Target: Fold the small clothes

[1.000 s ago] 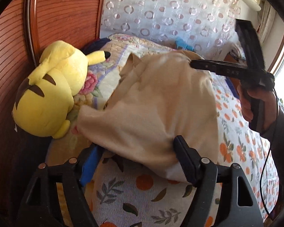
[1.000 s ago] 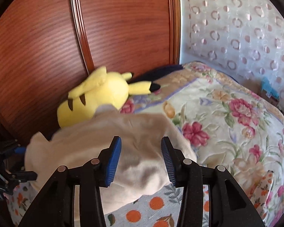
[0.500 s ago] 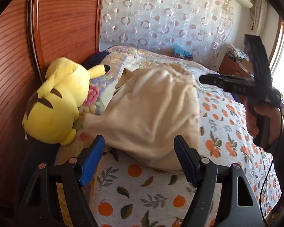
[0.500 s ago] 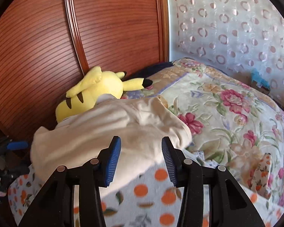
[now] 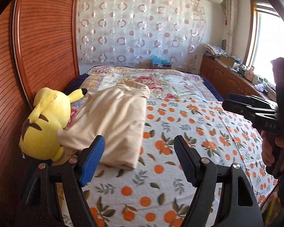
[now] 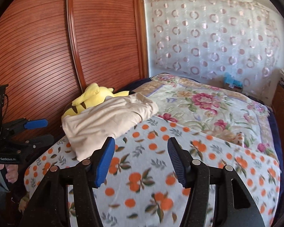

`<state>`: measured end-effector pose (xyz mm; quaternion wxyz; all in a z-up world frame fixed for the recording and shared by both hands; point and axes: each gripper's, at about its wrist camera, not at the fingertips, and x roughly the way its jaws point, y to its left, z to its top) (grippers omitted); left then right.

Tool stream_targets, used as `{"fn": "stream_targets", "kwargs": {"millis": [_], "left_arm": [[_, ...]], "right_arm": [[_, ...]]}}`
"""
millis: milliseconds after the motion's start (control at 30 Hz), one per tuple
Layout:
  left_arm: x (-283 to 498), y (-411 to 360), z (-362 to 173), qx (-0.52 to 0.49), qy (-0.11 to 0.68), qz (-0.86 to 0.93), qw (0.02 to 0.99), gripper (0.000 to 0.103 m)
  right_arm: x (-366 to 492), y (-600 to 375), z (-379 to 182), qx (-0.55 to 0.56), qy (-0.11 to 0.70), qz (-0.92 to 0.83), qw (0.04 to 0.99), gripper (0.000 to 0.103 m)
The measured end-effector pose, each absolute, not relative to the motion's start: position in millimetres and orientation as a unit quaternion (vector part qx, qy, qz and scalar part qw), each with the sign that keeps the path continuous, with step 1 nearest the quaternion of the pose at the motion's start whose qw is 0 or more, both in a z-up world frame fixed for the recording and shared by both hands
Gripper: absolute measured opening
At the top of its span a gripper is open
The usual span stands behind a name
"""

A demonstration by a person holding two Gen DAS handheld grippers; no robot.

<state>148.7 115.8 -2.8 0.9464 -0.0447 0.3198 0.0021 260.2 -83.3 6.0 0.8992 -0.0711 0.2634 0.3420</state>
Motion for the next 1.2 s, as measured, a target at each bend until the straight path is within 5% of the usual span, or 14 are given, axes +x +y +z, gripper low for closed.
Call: {"fn": "stream_targets", "kwargs": {"millis": [300,1200], "left_arm": [[124,63,15,-0.021,0.292,-0.017,0.956,0.076],[78,11,46,-0.005,0.243,-0.022,0.97,0.076]], "right_arm": [[176,-141,14,-0.037,0.23,0.261,0.937,0.074],[56,-168,9,0.007,0.171,0.155,0.973,0.074]]}}
